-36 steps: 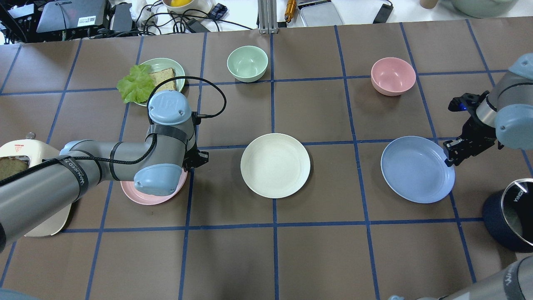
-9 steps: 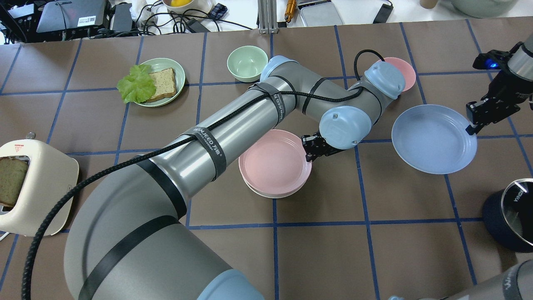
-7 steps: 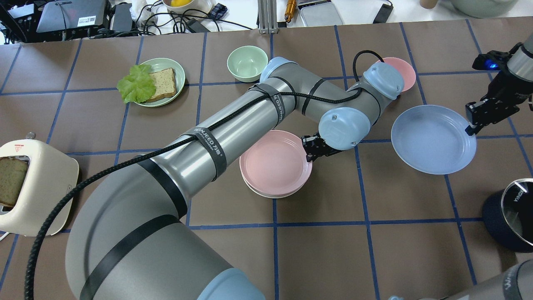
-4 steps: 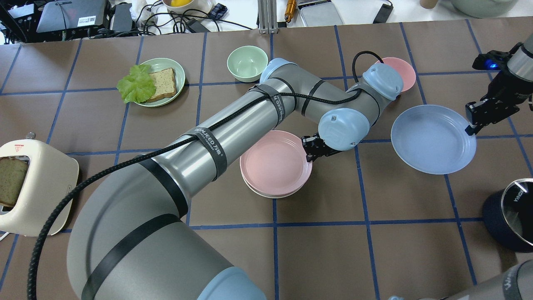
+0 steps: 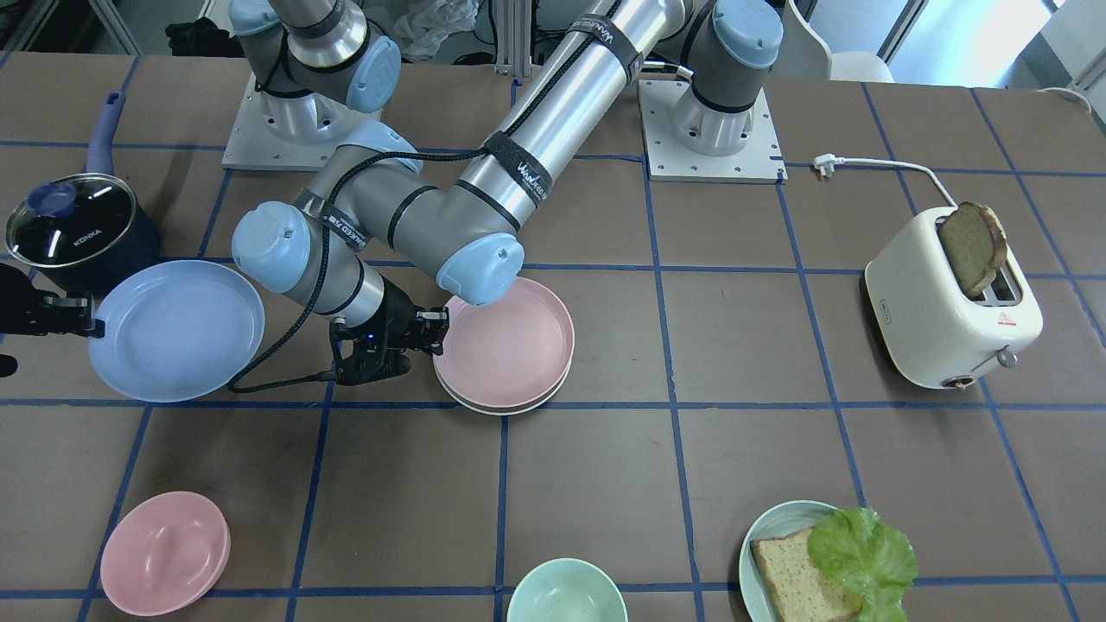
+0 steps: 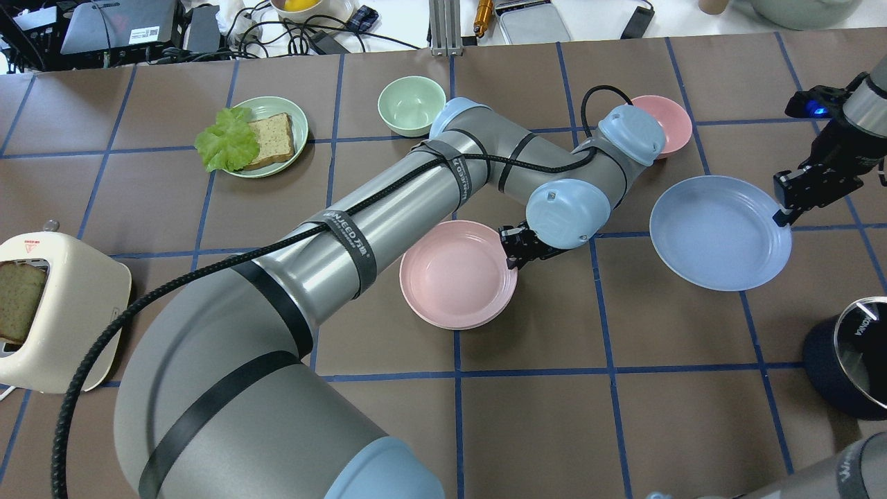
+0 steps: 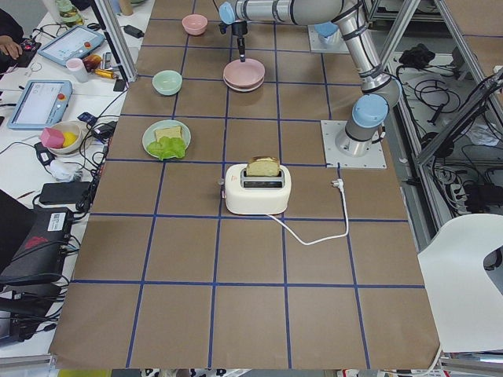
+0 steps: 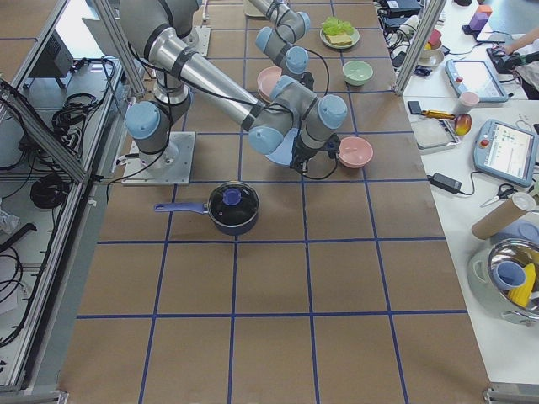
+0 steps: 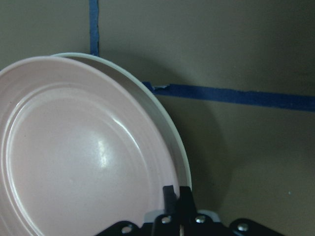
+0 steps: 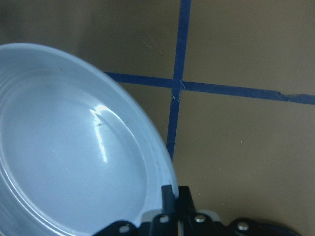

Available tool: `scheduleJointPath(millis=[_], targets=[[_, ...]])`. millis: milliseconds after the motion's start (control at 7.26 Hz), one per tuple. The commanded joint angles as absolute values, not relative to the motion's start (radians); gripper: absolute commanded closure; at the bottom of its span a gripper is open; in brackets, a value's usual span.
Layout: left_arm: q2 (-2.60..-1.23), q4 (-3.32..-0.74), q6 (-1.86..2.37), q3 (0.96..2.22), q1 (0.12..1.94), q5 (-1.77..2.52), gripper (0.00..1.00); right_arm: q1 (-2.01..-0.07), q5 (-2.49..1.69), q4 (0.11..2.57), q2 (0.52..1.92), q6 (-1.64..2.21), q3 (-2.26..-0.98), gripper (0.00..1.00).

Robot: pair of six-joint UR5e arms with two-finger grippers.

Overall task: Stack three plates with pink and blue
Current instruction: 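Lower the pink plate onto the cream plate and open the left gripper, then raise the left gripper away while the right gripper lifts the blue plate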

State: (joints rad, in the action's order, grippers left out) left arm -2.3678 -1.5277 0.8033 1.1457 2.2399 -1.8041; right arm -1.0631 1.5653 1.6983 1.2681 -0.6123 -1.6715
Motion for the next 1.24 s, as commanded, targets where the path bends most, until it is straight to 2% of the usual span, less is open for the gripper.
scheduleJointPath(millis=[0,138,551,1101], targets=[[-2.372,-1.525,0.821,1.138,2.241,-1.802,0.10,-1.063,1.566,1.700,1.267,-0.612,-1.672,1.00],[-2.350,-1.534,0.816,1.140,2.238,-1.805,0.00,-1.063,1.566,1.698,1.269,-0.609,-1.672,1.00],[-2.261,-1.551,0.790,1.140,2.209,-1.821,0.00,-1.068,1.560,1.710,1.264,-0.601,-1.674,1.00],[-2.093,-1.580,0.606,1.185,2.070,-1.812,0.00,-1.127,1.513,1.732,1.264,-0.511,-1.709,1.00]])
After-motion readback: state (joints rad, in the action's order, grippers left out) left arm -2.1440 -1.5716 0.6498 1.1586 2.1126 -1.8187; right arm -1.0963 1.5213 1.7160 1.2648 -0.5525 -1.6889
